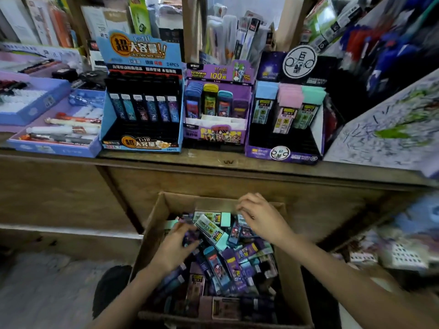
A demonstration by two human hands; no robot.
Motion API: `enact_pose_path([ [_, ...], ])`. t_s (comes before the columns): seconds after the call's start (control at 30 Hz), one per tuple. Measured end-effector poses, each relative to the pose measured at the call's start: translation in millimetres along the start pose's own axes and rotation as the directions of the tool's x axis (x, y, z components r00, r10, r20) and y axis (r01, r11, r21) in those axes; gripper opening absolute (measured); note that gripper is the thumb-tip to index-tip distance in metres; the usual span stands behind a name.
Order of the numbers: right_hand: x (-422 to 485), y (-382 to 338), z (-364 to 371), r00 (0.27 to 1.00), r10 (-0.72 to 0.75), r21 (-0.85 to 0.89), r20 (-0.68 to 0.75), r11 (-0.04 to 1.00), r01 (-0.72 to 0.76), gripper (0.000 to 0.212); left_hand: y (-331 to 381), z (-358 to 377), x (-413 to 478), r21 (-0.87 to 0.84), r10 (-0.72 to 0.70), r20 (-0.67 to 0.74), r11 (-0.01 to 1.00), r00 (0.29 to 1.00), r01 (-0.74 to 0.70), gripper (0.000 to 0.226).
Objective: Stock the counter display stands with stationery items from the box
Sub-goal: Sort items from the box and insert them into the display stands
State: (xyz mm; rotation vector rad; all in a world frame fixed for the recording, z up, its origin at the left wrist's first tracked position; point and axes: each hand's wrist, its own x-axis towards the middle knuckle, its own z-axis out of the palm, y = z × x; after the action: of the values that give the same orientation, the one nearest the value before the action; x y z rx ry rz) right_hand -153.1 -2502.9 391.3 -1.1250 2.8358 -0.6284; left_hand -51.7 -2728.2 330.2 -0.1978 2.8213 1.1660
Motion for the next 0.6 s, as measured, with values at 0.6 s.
enact_pose_path([
  [0.6,-76,34,133,0.869,0.427,-0.117,0.252,0.904,-0.410,0.068,-10,98,1,-0.274,-0.496,0.008,0.834,0.868,0.479,0.078],
])
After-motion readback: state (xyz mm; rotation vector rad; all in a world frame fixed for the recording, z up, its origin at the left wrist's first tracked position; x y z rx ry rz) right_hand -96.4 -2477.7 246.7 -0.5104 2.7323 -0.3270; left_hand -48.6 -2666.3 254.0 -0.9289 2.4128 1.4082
